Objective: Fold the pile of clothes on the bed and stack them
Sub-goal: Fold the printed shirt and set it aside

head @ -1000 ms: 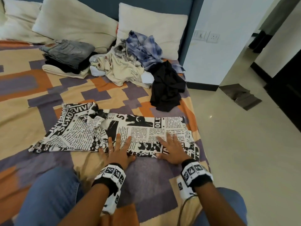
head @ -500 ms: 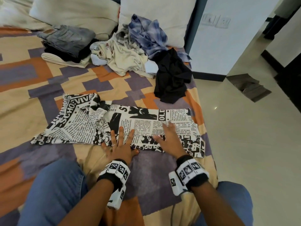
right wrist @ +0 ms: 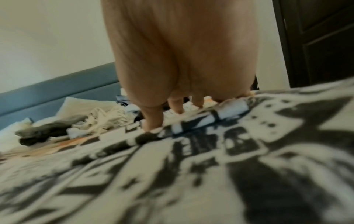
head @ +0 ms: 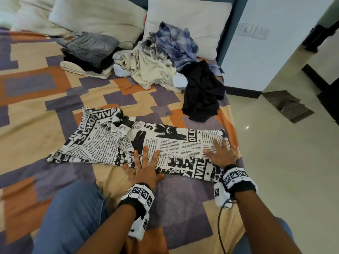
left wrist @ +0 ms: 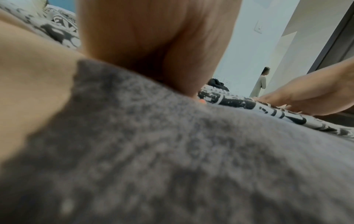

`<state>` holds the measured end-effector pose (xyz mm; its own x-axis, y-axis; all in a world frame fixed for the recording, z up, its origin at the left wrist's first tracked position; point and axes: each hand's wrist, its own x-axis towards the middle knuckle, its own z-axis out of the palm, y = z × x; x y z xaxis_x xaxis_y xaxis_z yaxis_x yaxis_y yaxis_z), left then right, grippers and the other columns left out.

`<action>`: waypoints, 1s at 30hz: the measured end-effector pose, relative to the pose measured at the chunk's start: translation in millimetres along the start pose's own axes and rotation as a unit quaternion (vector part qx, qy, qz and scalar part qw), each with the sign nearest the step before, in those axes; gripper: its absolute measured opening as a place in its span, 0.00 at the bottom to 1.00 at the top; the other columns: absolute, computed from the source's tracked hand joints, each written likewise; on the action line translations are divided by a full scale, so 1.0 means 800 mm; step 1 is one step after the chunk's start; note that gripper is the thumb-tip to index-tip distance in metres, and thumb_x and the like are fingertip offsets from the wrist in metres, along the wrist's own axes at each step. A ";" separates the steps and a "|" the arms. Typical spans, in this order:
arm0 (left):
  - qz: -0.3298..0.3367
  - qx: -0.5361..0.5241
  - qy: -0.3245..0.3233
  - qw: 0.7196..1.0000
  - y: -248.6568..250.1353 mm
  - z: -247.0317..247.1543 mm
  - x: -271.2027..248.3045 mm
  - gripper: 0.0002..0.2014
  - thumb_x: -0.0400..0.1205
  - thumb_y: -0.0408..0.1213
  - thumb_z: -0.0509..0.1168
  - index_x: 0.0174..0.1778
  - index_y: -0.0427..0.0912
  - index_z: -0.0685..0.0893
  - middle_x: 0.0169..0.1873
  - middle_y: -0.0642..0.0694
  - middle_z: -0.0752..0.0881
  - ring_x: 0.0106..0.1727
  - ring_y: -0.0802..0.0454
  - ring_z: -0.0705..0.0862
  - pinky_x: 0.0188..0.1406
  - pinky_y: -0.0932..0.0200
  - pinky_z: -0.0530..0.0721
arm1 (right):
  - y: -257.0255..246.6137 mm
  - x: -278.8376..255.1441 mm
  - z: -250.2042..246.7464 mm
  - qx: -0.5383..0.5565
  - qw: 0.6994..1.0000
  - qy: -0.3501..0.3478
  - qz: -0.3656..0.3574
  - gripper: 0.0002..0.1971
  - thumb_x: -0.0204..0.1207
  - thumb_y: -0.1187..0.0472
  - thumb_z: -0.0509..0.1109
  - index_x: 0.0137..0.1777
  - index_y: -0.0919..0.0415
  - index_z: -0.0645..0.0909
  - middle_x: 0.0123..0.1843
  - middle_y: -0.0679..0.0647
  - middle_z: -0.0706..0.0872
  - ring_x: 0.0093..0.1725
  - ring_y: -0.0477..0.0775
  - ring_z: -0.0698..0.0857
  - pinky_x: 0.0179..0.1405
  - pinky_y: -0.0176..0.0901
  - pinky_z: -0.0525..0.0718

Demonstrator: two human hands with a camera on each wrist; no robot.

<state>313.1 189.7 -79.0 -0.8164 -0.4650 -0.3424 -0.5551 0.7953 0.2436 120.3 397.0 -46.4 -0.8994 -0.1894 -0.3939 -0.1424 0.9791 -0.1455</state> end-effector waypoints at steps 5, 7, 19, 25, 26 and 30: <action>0.013 -0.061 -0.060 0.996 -0.002 -0.030 0.000 0.44 0.79 0.61 0.64 0.81 0.71 0.38 0.81 0.56 0.26 0.81 0.41 0.24 0.73 0.21 0.36 | -0.078 -0.040 0.007 0.021 0.997 0.045 -0.060 0.31 0.83 0.42 0.64 0.81 0.56 0.67 0.87 0.67 0.50 0.84 0.76 0.49 0.83 0.68 0.50; 0.034 -0.153 -0.108 0.982 -0.009 -0.055 0.002 0.41 0.76 0.58 0.69 0.82 0.67 0.55 0.83 0.58 0.41 0.84 0.42 0.34 0.77 0.25 0.40 | -0.123 -0.051 0.017 0.057 0.978 0.035 -0.197 0.29 0.82 0.47 0.68 0.80 0.59 0.70 0.85 0.66 0.60 0.84 0.68 0.59 0.82 0.59 0.59; -0.105 -0.502 0.158 0.843 -0.227 -0.205 0.109 0.10 0.80 0.34 0.71 0.57 0.43 0.84 0.60 0.36 0.86 0.51 0.43 0.88 0.49 0.49 0.86 | -0.354 -0.050 0.020 0.404 0.898 -0.053 -0.167 0.22 0.81 0.54 0.72 0.64 0.72 0.77 0.55 0.64 0.85 0.58 0.61 0.83 0.61 0.57 0.81; 0.054 -0.137 0.091 0.985 -0.281 -0.216 0.175 0.39 0.78 0.25 0.71 0.83 0.43 0.61 0.83 0.40 0.60 0.83 0.39 0.60 0.79 0.46 0.64 | -0.381 0.002 0.062 0.528 0.842 -0.091 -0.057 0.42 0.62 0.58 0.84 0.75 0.62 0.70 0.69 0.61 0.82 0.66 0.63 0.83 0.63 0.66 0.84; 0.067 -0.124 0.080 0.987 -0.282 -0.218 0.181 0.41 0.78 0.23 0.70 0.84 0.44 0.59 0.83 0.40 0.62 0.82 0.39 0.62 0.79 0.46 0.66 | -0.380 -0.011 0.055 0.555 0.825 -0.090 -0.064 0.40 0.63 0.63 0.83 0.75 0.60 0.70 0.67 0.62 0.84 0.63 0.63 0.85 0.61 0.66 0.85; 0.060 -0.175 0.102 0.977 -0.285 -0.219 0.193 0.32 0.75 0.20 0.71 0.76 0.39 0.74 0.69 0.37 0.80 0.68 0.37 0.80 0.66 0.48 0.79 | -0.355 -0.071 0.026 0.596 0.763 -0.156 -0.195 0.28 0.75 0.78 0.71 0.72 0.57 0.75 0.58 0.51 0.91 0.57 0.51 0.90 0.56 0.53 0.89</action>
<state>285.6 -131.3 -28.5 -0.8741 -0.4727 -0.1120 -0.4441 0.6840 0.5787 220.3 128.2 -1.3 -0.7166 -0.6390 -0.2794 0.2702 0.1150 -0.9559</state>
